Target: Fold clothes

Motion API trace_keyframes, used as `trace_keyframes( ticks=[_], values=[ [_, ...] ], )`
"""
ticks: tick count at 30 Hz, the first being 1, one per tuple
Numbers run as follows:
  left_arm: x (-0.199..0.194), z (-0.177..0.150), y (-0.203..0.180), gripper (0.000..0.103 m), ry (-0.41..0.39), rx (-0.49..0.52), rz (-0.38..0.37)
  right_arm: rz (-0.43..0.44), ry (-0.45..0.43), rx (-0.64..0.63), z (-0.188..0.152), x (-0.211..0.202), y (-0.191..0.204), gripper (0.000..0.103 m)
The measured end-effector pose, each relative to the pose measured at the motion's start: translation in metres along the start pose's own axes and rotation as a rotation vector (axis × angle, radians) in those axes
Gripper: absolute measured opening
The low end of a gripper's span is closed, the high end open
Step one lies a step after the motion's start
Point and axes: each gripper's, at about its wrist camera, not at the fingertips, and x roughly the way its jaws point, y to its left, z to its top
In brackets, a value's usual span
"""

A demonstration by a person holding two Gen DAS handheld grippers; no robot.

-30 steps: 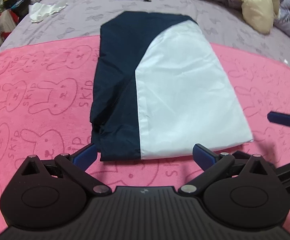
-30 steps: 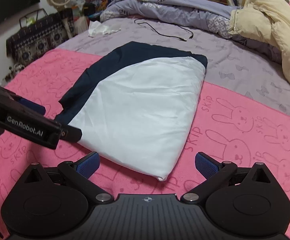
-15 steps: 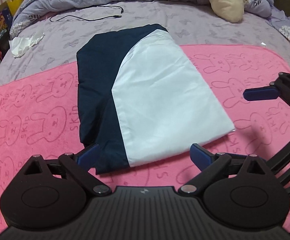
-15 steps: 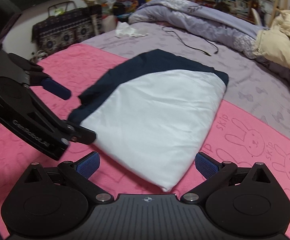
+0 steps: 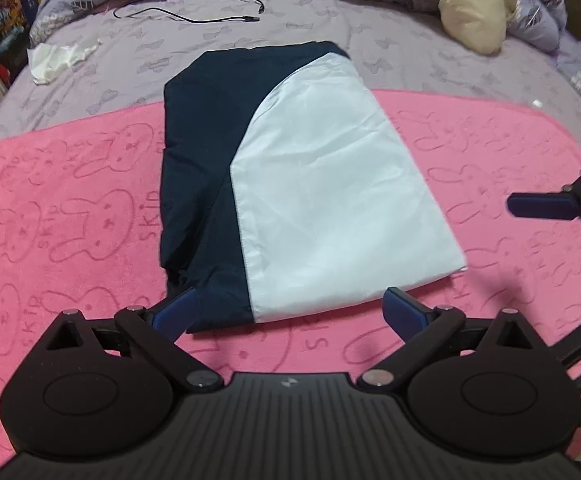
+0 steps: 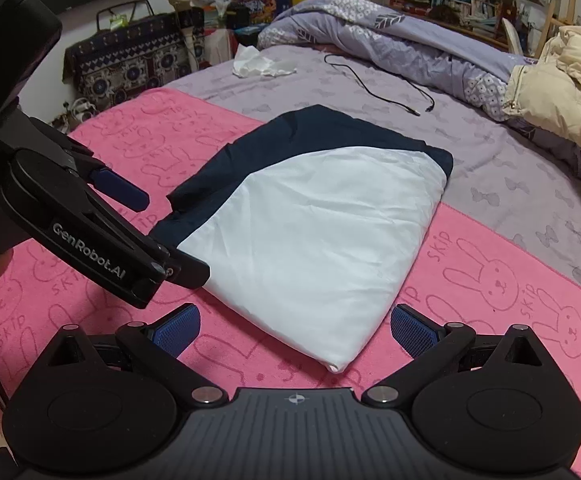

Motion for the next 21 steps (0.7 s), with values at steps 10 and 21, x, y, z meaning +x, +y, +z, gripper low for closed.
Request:
trace_keyframes(
  ticks=[10, 21],
  values=[
    [0.0016, 0.0005, -0.0035, 0.102, 0.006, 0.007, 0.003, -0.011, 0.01, 0.015, -0.0015, 0.0029, 0.0, 0.103],
    [0.0019, -0.0004, -0.0043, 0.102, -0.043, 0.005, 0.02, -0.013, 0.022, 0.023, -0.0027, 0.0052, 0.0009, 0.103]
  ],
)
